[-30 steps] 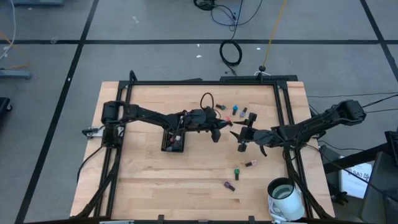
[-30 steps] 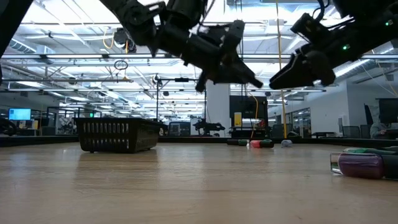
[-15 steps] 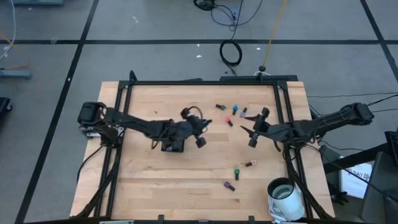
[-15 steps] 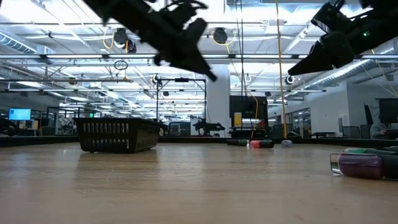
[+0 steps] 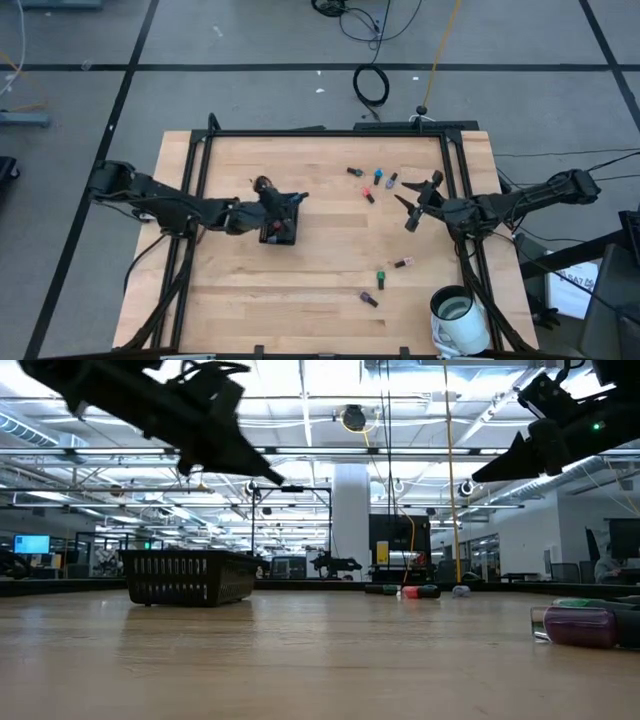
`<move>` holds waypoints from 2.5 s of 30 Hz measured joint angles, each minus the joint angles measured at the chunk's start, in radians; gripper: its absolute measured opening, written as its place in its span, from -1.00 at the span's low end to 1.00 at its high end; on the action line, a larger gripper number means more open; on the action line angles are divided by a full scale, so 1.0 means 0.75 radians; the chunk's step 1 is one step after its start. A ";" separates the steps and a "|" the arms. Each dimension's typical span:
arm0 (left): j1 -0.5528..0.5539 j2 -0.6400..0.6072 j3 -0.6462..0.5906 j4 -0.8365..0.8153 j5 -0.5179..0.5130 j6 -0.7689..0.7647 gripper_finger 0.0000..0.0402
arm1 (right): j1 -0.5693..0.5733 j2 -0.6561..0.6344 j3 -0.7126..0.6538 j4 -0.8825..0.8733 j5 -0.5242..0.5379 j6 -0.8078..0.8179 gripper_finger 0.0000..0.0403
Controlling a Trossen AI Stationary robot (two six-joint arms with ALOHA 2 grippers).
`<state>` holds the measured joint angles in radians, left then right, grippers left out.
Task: Pick & Place Nail Polish
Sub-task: Put the dark blue nail polish into the basket
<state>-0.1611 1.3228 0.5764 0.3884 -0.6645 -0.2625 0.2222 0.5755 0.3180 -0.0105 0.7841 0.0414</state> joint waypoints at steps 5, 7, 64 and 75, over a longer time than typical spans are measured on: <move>0.031 -0.139 -0.126 -0.012 -0.005 -0.038 -0.74 | 0.000 -0.022 -0.033 0.045 0.002 -0.005 -0.15; 0.048 -0.178 -0.181 -0.007 -0.014 -0.082 -0.74 | 0.000 -0.035 -0.043 0.063 0.000 -0.020 -0.15; -0.056 -0.208 -0.453 0.016 0.205 -0.453 -0.58 | -0.001 -0.042 -0.044 0.089 -0.004 -0.005 -0.15; -0.055 -0.208 -0.453 0.008 0.186 -0.536 -0.07 | -0.001 -0.042 -0.043 0.089 -0.005 -0.005 -0.15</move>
<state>-0.2024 1.1671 0.2363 0.3946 -0.5252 -0.6643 0.2218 0.5442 0.2859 0.0563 0.7807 0.0377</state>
